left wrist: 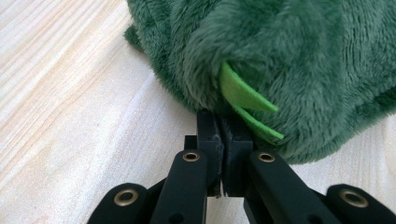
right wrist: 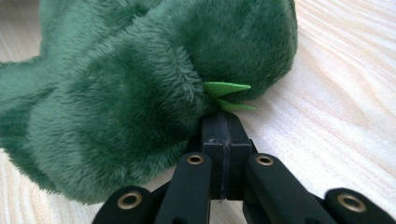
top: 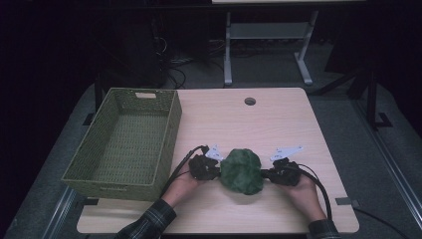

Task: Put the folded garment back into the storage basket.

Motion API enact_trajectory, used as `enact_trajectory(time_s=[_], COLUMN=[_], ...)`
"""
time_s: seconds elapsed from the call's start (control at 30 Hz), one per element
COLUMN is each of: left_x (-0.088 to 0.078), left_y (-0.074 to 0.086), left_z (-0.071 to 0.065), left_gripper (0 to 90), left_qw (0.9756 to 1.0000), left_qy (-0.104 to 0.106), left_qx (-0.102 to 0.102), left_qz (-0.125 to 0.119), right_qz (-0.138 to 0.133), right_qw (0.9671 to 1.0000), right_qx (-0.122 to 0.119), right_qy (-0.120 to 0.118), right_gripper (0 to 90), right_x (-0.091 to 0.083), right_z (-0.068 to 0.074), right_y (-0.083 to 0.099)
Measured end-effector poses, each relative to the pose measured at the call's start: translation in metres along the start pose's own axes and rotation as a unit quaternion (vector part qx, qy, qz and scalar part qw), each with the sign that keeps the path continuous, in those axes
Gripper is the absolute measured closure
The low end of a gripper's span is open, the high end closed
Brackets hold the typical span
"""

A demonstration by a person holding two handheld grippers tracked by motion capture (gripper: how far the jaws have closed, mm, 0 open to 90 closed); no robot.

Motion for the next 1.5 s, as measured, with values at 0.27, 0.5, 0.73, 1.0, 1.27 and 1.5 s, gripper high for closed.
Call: enact_trajectory(time_s=[0.27, 0.5, 0.73, 1.0, 1.27, 1.5], left_x=[-0.021, -0.035, -0.035, -0.025, 0.002, 0.019], left_y=[-0.001, -0.014, -0.031, -0.053, -0.048, -0.040], left_z=[0.000, -0.007, -0.009, -0.012, -0.015, -0.009], left_gripper=[65.7, 35.1, 19.0, 13.5, 13.4, 13.4], left_qw=[0.9999, 0.9995, 0.9981, 0.9933, 0.9857, 0.9846], left_qy=[0.012, 0.012, 0.022, 0.055, 0.078, 0.083], left_qx=[0.002, 0.028, 0.055, 0.101, 0.141, 0.139], left_qz=[-0.003, -0.008, -0.014, -0.002, 0.049, 0.066], right_qz=[-0.017, -0.022, -0.015, -0.028, -0.028, -0.027], right_qw=[0.9984, 0.9948, 0.9912, 0.9893, 0.9896, 0.9898], right_qx=[0.032, 0.055, 0.042, 0.029, 0.030, 0.030], right_qy=[0.044, 0.083, 0.124, 0.140, 0.138, 0.137], right_gripper=[61.1, 29.3, 1.9, 1.1, 1.1, 1.1], right_x=[-0.018, -0.036, -0.041, -0.041, -0.041, -0.041], right_z=[-0.015, -0.031, -0.039, -0.044, -0.044, -0.044], right_y=[0.007, 0.025, 0.042, 0.045, 0.044, 0.045])
Point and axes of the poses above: each handheld gripper's, and its own axes: x roughly forward along the jaws, y roughly out of its underside, z roughly to its left, the point moved 8 cm from there along x, roughly forward along the jaws, and after that the axes turned 7 degrees about -z, right-handed, at the moved point
